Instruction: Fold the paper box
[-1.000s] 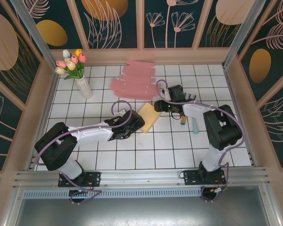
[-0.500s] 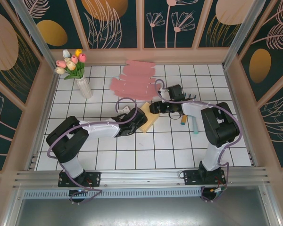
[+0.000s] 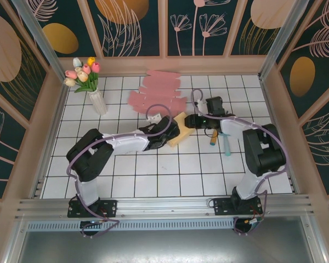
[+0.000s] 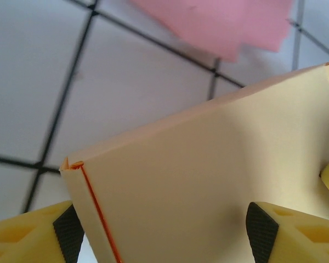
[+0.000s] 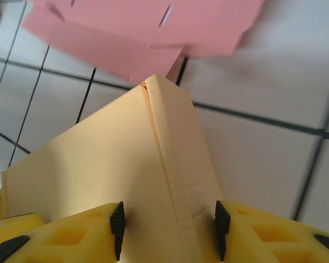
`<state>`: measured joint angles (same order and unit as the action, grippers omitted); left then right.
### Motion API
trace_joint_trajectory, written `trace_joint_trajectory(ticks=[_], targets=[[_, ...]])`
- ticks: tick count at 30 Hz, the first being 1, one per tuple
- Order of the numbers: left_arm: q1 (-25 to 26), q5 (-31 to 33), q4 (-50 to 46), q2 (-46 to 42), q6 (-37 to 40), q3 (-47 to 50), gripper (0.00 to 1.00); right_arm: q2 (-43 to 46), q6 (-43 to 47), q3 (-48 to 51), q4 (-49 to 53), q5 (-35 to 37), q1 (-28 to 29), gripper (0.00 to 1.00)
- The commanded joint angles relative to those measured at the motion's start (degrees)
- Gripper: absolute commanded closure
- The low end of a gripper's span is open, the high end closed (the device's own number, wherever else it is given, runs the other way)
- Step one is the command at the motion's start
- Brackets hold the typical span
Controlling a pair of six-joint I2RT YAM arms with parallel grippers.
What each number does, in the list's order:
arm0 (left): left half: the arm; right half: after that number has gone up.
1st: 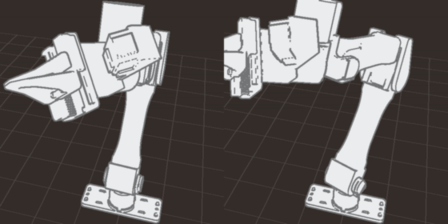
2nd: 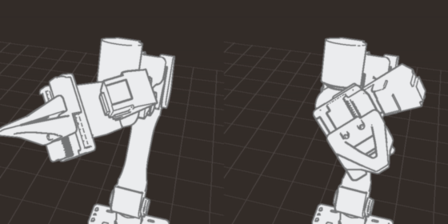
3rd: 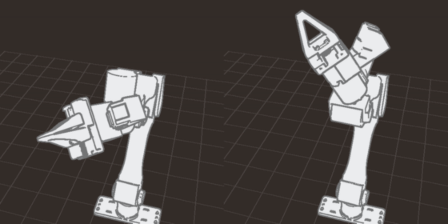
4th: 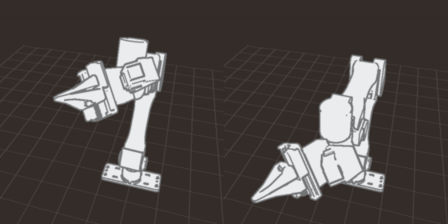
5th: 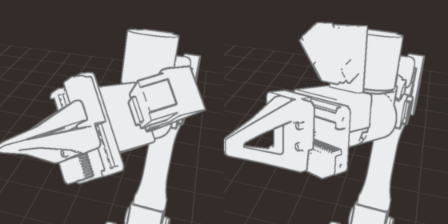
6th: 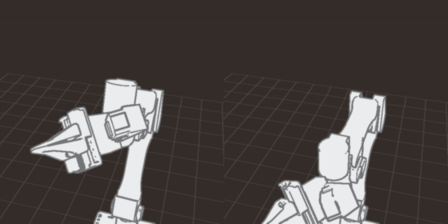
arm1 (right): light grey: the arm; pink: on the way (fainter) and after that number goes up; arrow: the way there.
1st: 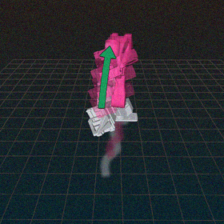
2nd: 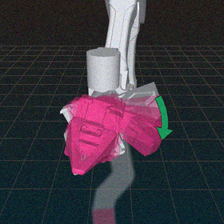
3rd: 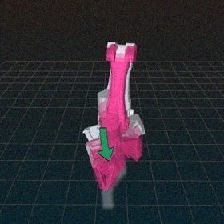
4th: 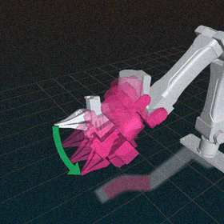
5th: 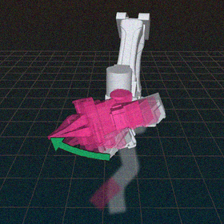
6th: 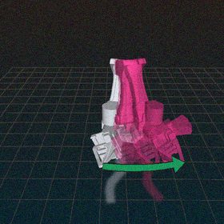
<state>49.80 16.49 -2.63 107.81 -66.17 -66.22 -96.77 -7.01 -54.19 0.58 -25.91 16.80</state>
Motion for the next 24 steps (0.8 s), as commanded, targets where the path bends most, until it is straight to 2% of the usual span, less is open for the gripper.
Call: trace_joint_trajectory(ticks=[1, 6, 10, 19, 24], targets=[[0.23, -3.66, 7.25, 3.34, 6.89, -7.30, 0.22, 4.12, -3.22, 2.30, -0.68, 0.20, -1.65, 0.51], [0.29, -4.14, 9.57, 8.61, 11.84, -13.52, 0.22, 5.69, -7.32, 6.37, -4.66, 2.71, -5.72, 0.51], [0.27, -1.63, 6.68, 12.81, 14.02, -18.04, 0.22, 6.44, -9.12, 8.74, -6.53, 3.00, -7.64, 0.51], [0.29, -1.09, 4.21, 15.56, 14.55, -19.64, 0.20, 9.32, -9.99, 10.99, -4.99, 6.89, -8.43, 0.50], [0.29, -0.67, 2.70, 15.81, 14.98, -20.57, 0.18, 10.31, -10.17, 11.05, -3.23, 11.09, -8.72, 0.40]])
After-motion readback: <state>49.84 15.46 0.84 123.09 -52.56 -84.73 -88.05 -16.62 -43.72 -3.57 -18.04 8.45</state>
